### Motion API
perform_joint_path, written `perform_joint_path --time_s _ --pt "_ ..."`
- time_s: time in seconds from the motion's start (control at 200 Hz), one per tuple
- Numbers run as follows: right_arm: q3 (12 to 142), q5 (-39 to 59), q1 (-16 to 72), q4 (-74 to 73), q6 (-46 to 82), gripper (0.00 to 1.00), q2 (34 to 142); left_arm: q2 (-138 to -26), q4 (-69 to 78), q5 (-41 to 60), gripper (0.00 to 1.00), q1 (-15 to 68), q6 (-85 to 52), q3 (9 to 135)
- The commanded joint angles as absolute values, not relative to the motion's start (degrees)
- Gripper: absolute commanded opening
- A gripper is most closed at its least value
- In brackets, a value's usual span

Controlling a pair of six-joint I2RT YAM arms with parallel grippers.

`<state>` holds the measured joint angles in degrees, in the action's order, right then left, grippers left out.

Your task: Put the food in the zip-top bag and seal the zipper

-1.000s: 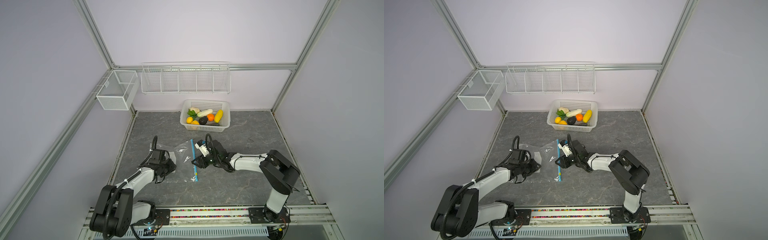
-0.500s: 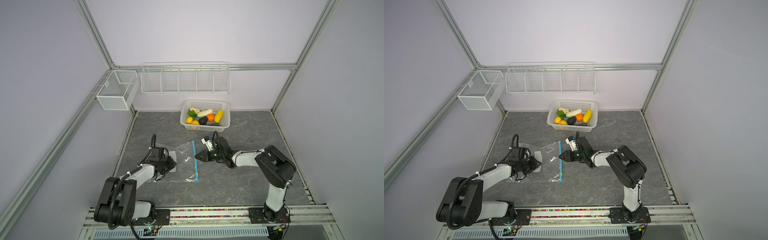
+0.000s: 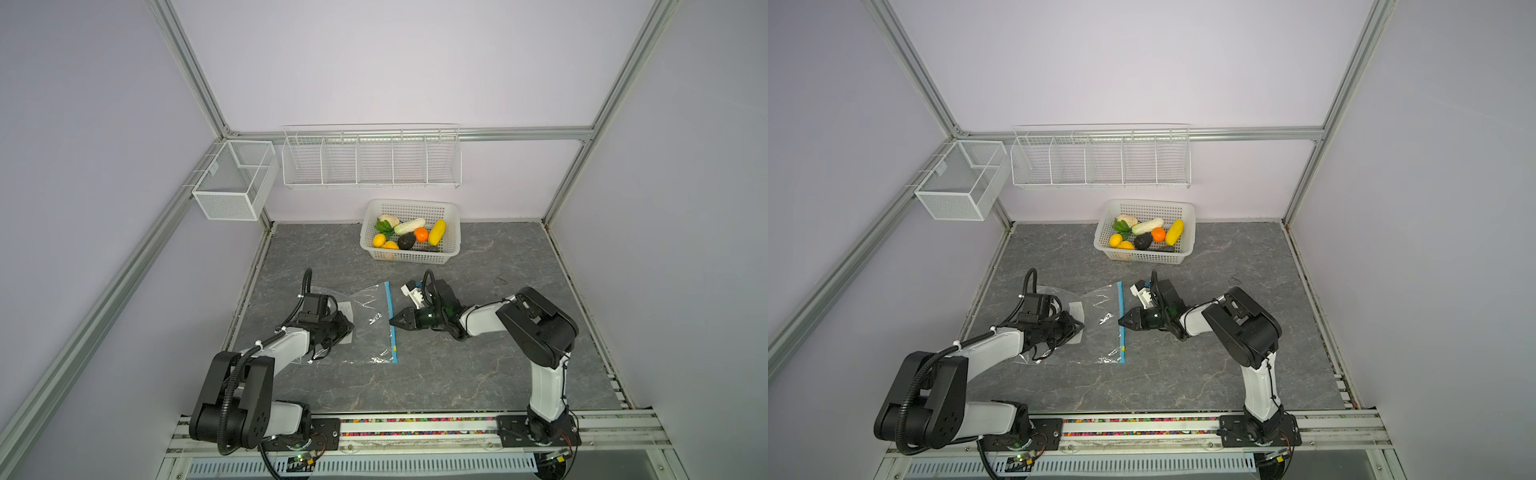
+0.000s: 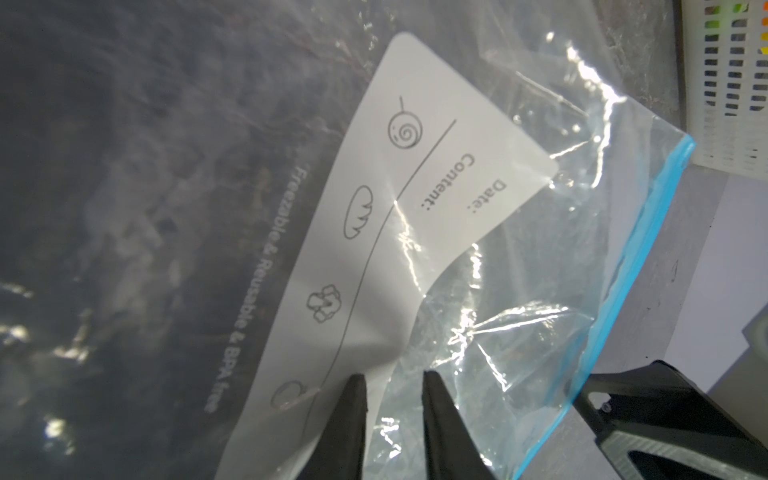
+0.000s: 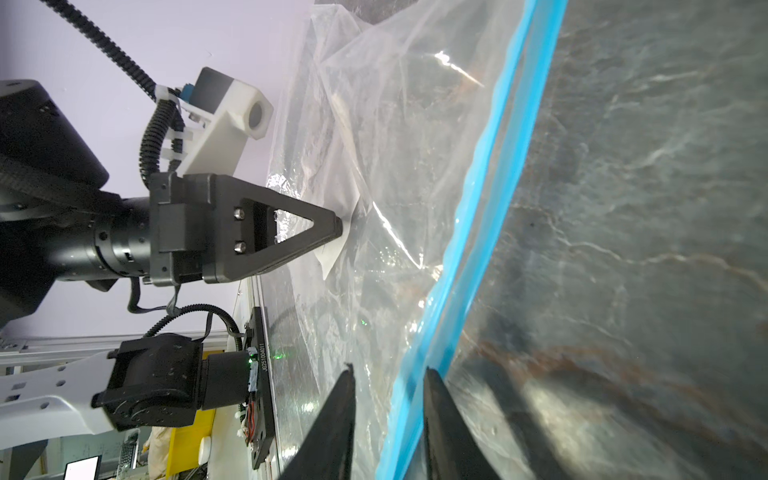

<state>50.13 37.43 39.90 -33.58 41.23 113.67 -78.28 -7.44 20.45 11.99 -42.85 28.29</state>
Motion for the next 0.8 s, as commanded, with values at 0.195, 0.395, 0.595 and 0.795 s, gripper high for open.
perform_joint_path --time_s 0.195,0.395,0.595,0.795 --pt "50.01 40.25 41.81 -37.08 42.84 0.25 114.97 -79.5 -10.63 19.17 0.26 11.78 -43.64 25.9" --pt "48.64 40.7 43.23 -38.93 42.13 0.28 114.26 -79.14 -10.06 19.25 0.26 11.78 -43.42 25.41" --pt "46.41 40.59 43.7 -39.03 41.27 0.28 113.34 -78.66 -9.32 19.4 0.26 11.74 -43.91 24.88" --pt "44.71 41.18 44.22 -37.39 40.2 0.32 110.94 -78.57 -9.28 19.12 0.26 11.77 -43.63 24.68"
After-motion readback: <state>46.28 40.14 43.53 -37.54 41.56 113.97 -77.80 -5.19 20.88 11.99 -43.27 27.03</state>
